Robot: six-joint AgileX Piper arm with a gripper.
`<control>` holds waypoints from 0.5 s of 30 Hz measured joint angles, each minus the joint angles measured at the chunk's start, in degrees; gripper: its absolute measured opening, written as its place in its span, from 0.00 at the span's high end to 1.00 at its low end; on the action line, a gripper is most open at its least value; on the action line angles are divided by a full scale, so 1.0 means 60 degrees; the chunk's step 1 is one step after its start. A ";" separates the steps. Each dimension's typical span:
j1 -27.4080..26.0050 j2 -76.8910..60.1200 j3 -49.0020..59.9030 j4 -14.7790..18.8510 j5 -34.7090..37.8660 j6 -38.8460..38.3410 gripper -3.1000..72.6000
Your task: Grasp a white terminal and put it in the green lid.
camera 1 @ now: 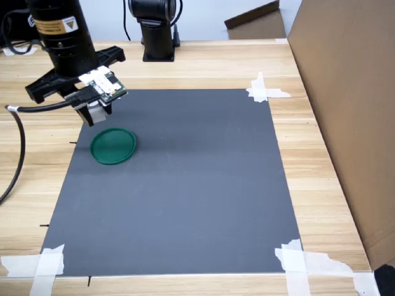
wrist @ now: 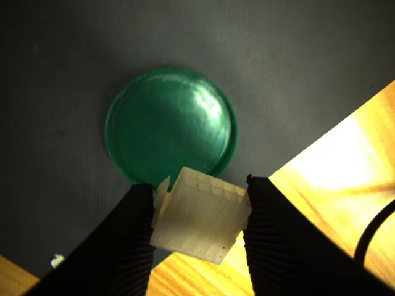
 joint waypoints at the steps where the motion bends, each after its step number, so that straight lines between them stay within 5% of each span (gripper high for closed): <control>1: -0.0203 -0.0035 0.0126 0.0000 0.0036 -0.0215 0.51; 15: -0.0571 -0.0160 0.2848 -0.0205 -0.2848 -0.0880 0.51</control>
